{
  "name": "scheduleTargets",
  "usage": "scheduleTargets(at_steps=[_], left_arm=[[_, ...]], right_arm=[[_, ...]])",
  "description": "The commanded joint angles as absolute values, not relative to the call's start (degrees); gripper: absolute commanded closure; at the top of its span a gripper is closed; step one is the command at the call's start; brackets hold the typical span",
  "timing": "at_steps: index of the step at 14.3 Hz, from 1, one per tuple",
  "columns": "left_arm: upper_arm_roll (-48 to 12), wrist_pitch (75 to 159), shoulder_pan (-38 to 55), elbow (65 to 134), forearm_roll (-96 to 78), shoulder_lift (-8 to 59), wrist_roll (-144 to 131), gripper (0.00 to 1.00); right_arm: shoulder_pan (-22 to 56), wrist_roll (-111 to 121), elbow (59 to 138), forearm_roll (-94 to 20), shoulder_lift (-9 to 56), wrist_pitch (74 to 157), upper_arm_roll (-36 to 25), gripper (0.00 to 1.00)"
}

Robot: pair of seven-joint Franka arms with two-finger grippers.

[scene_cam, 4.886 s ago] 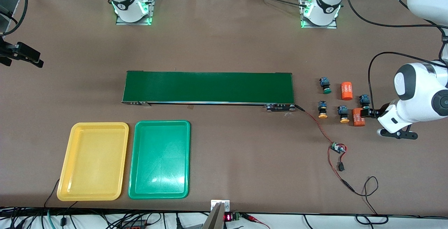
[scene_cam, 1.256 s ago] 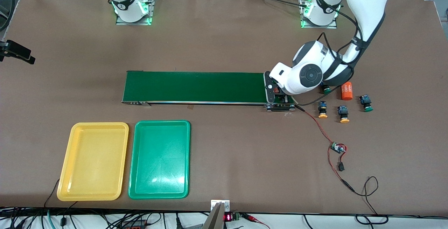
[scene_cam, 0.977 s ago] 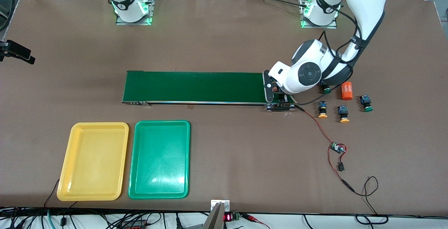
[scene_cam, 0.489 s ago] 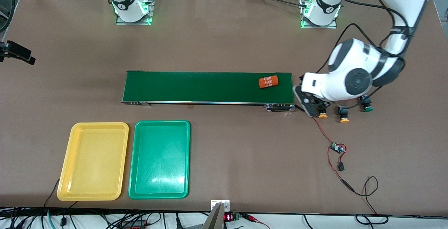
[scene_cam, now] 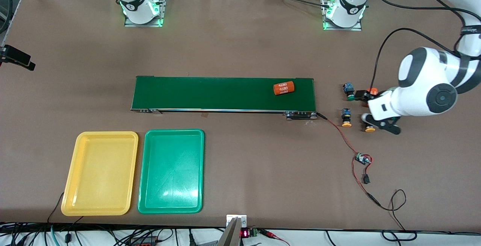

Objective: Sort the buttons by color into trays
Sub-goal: 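Place the orange cell on the green conveyor belt with the left gripper, then grasp a green-capped button with the left gripper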

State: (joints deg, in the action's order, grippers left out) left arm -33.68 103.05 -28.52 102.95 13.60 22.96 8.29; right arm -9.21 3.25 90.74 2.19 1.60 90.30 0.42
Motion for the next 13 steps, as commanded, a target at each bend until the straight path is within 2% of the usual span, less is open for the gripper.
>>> scheduleTargets(at_steps=[1,4,5,7,13], left_arm=[[-34.02,101.95,-30.67,102.48,25.16,24.16,4.75,0.00],[-30.41,100.65,-31.29,96.00,30.68,29.16,4.49,0.00],[-30.32,98.89,-31.99,95.89,30.67,29.44,3.87,0.00],[-30.41,100.79,-35.75,96.68,27.71,31.19,-1.03,0.00],[-30.67,123.10,-44.11,110.37,26.89,31.38,-5.80,0.01]], right_arm=[[-10.11,3.60,90.62,1.85,1.58,90.53,0.88,0.00],[-10.81,3.52,90.53,1.76,2.20,90.62,0.88,0.00],[-10.90,3.52,90.53,1.76,2.20,90.79,0.88,0.00],[-10.90,3.52,90.53,1.84,2.29,91.23,0.88,0.00],[-10.81,3.60,90.53,1.85,2.37,91.58,0.88,0.00]])
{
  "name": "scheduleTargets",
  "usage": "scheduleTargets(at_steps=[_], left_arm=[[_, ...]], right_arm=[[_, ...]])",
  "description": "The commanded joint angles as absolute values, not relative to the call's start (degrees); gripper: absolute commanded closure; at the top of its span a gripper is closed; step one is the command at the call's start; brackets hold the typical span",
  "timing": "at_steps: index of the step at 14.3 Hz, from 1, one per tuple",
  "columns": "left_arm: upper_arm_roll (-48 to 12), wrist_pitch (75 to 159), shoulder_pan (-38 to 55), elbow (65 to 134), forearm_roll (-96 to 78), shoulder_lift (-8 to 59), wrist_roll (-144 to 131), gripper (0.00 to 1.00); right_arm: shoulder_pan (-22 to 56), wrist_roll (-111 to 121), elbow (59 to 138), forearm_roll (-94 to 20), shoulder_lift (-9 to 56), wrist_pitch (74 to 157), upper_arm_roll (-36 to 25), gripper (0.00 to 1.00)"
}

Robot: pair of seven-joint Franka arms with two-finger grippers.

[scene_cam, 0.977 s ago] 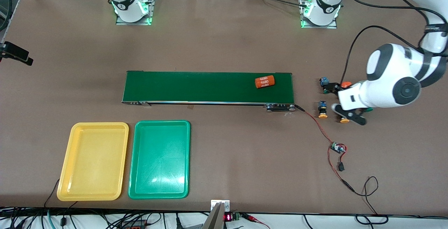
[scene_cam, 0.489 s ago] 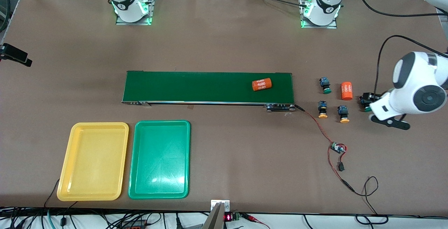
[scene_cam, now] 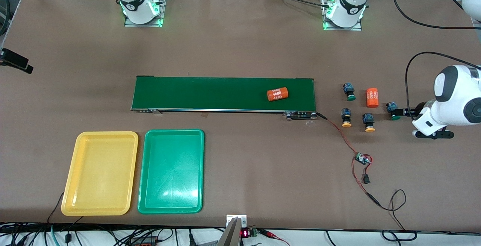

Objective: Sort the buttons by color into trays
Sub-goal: 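Grasp a green-capped button with the left gripper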

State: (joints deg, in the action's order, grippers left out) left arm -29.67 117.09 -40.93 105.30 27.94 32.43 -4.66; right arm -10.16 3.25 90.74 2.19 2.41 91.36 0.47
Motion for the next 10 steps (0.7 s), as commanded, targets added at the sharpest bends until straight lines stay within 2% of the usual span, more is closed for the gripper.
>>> scheduleTargets(at_steps=[1,4,5,6,7,10], left_arm=[[-30.67,126.35,-45.25,112.83,26.89,31.46,-5.80,0.03],[-30.67,135.33,-47.63,118.73,26.72,31.90,-5.98,0.06],[-30.67,135.96,-47.90,118.91,26.72,32.69,-5.98,0.08],[-30.67,135.97,-47.99,118.83,26.72,33.39,-5.89,0.14],[-30.67,135.97,-47.99,118.83,26.72,33.49,-5.89,0.33],[-31.20,134.22,-47.99,118.30,26.72,32.35,-5.71,0.71]], right_arm=[[-10.81,3.60,90.53,1.85,2.37,91.58,0.88,0.00],[-10.90,3.60,90.53,1.85,2.37,91.58,0.88,0.00],[-10.90,3.52,90.61,1.85,2.46,91.58,0.88,0.00],[-11.07,3.52,90.62,1.76,2.81,91.58,0.88,0.00],[-11.51,3.52,90.62,1.76,2.81,91.67,0.88,0.00],[-12.04,3.52,90.70,1.76,2.81,91.85,0.88,0.00]])
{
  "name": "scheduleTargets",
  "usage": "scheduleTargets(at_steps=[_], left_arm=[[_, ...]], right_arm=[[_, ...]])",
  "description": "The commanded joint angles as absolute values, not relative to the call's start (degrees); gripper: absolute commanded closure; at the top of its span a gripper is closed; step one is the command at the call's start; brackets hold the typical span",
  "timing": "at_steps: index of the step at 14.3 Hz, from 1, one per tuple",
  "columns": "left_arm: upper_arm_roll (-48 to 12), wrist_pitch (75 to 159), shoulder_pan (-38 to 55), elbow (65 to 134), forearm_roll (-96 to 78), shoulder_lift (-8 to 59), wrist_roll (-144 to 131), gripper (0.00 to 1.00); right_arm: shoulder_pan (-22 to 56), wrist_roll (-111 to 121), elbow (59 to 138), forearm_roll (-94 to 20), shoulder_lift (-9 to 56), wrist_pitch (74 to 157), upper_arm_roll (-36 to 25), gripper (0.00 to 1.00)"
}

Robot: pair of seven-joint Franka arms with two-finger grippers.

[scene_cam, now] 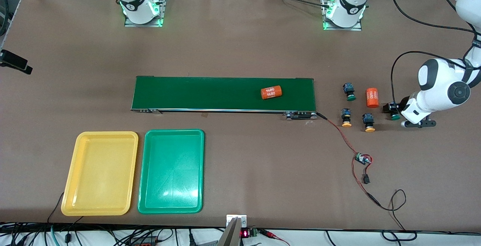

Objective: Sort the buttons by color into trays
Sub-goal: 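Grasp a green-capped button with the left gripper, then set the green button on the conveyor belt with the left gripper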

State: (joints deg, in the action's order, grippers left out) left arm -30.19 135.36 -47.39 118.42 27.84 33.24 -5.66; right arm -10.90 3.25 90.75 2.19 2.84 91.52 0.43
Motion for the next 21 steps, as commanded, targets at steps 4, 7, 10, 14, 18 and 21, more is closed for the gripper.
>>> scheduleTargets(at_steps=[4,7,10,14,18,21], left_arm=[[-36.89,123.97,-48.43,116.11,26.28,28.49,-6.15,0.79],[-45.41,109.38,-48.43,109.36,22.87,27.16,-6.50,0.79],[-53.68,103.18,-46.77,106.17,17.24,27.77,-7.03,0.78],[-54.40,104.76,-37.39,106.26,11.96,28.92,-14.92,0.77],[-54.05,112.66,-26.21,106.96,12.04,31.90,-29.06,0.76],[-53.79,117.40,-23.73,108.36,12.65,33.92,-31.55,0.75]], right_arm=[[-12.57,3.60,90.70,1.85,3.16,92.20,0.88,0.00],[-12.57,3.60,90.62,1.85,3.25,92.29,0.88,0.00],[-12.66,3.52,90.70,1.85,3.25,92.20,0.88,0.00],[-13.09,3.60,90.62,1.85,3.52,92.29,0.88,0.00],[-13.01,3.52,90.62,1.85,3.60,92.81,0.88,0.00],[-12.92,3.52,90.62,1.85,3.60,92.81,0.88,0.00]])
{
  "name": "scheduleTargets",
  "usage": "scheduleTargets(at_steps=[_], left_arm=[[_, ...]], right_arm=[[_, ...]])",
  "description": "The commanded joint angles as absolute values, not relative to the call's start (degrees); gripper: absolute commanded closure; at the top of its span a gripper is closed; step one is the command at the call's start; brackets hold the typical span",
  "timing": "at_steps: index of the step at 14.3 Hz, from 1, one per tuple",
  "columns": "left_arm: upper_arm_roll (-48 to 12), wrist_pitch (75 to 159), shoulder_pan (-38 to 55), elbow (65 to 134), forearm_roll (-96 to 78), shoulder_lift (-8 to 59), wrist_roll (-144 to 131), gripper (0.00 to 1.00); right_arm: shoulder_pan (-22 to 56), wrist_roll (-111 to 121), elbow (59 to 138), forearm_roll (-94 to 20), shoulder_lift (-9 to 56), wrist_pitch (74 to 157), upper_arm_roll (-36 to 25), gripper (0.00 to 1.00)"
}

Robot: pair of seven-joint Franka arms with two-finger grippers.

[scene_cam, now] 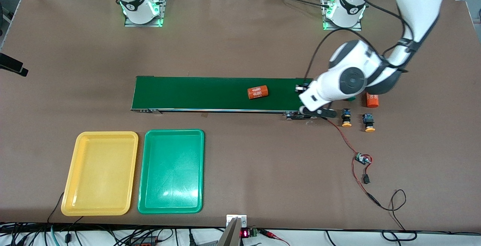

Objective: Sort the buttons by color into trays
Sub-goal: 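Set the green button on the conveyor belt with the left gripper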

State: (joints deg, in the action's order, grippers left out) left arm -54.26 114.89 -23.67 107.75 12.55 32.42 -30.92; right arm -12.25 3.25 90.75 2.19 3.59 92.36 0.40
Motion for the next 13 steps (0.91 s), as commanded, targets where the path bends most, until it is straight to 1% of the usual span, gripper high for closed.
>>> scheduleTargets(at_steps=[1,2,5,7,8,9,10,11,13], left_arm=[[-53.62,120.21,-23.47,109.67,12.74,35.06,-31.55,0.75],[-53.53,122.06,-23.47,110.91,12.74,35.50,-31.73,0.75],[-52.92,122.61,-22.07,112.23,12.83,35.59,-33.74,0.68],[-50.29,122.61,-19.79,112.24,12.83,35.68,-34.45,0.60],[-50.10,122.52,-19.69,111.98,12.83,35.60,-34.63,0.43],[-50.10,122.26,-20.04,111.62,12.83,35.33,-35.06,0.17],[-50.18,121.73,-20.56,111.10,12.83,34.81,-34.89,0.00],[-50.27,119.90,-20.91,109.61,12.83,34.02,-35.07,0.00],[-50.27,109.13,-20.83,102.35,12.83,33.31,-34.72,0.00]], right_arm=[[-12.92,3.52,90.62,1.85,3.60,92.81,0.88,0.00],[-13.01,3.52,90.70,1.85,3.60,92.81,0.88,0.00],[-14.06,3.52,90.79,1.76,3.69,92.81,0.88,0.00],[-14.24,3.52,90.79,1.76,4.04,92.90,0.88,0.00],[-14.24,3.52,90.70,1.67,4.13,92.90,0.88,0.00],[-14.15,3.52,90.70,1.67,4.30,93.16,0.88,0.00],[-14.15,3.52,90.70,1.67,4.22,93.16,0.88,0.00],[-14.15,3.52,90.70,1.76,4.22,92.99,0.88,0.00],[-14.59,3.52,90.70,1.67,4.31,93.16,0.88,0.00]])
